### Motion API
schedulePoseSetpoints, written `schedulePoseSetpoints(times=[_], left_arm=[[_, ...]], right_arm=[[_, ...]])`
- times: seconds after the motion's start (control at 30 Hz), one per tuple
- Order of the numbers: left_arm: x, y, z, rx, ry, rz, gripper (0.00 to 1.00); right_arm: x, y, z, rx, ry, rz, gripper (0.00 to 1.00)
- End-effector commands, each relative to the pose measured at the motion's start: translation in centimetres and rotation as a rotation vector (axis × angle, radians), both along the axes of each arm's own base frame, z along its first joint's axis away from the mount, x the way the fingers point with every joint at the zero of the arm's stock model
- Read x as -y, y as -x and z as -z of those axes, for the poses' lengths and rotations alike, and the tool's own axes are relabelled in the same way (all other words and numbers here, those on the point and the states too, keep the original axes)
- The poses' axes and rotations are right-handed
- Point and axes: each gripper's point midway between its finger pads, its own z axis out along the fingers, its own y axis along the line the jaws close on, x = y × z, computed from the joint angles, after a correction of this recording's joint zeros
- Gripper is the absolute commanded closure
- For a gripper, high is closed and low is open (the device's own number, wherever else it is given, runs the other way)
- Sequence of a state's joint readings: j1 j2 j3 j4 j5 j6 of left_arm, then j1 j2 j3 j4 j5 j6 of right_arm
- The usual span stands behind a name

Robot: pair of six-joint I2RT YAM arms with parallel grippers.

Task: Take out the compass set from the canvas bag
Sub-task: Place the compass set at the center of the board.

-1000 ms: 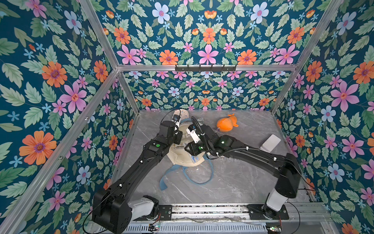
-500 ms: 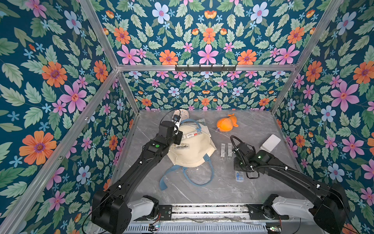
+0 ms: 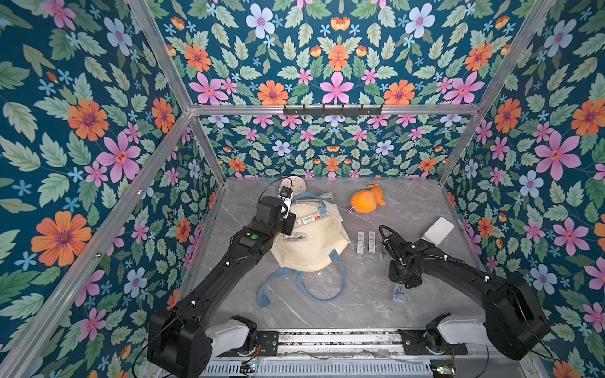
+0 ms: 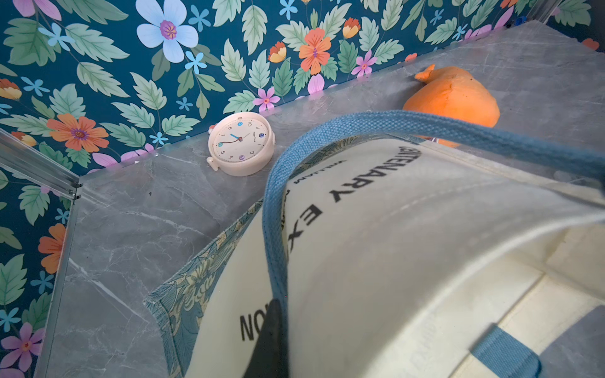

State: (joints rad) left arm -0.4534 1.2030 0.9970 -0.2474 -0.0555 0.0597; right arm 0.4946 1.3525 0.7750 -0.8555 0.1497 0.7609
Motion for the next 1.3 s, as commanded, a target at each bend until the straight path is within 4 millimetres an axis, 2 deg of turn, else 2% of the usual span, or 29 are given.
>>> schedulePoseSetpoints(times=[0.0,0.3,0.4,0.63,0.8,1.27], left_arm=[[0.2,-0.2,-1.1,0.041,0.021,0.006,1.00],[0.3,-0.1,-1.4,0.047,0.026,0.013,1.00],[0.3,-0.1,-1.4,0.046,0.027,0.014,1.00],[0.3,-0.1,-1.5,0.049,0.028,0.014,1.00],[0.3,-0.1,-1.4,0.047,0.028,0.014,1.00],[0.4,0.0,-1.5,0.047,0.030,0.017,1.00]], right_arm=[[0.2,-0.2,0.5,-0.009,0.019,-0.032,0.62],[0.3,-0.2,1.6,-0.019,0.009,-0.059,0.46],[0.2,-0.3,2.0,-0.024,0.002,-0.055,0.43],[-0.2,-0.9,2.4,-0.023,-0.018,-0.055,0.44],[-0.3,-1.0,2.5,-0.023,-0.026,-0.062,0.49],[0.8,-1.4,2.0,-0.016,0.023,-0.048,0.53]])
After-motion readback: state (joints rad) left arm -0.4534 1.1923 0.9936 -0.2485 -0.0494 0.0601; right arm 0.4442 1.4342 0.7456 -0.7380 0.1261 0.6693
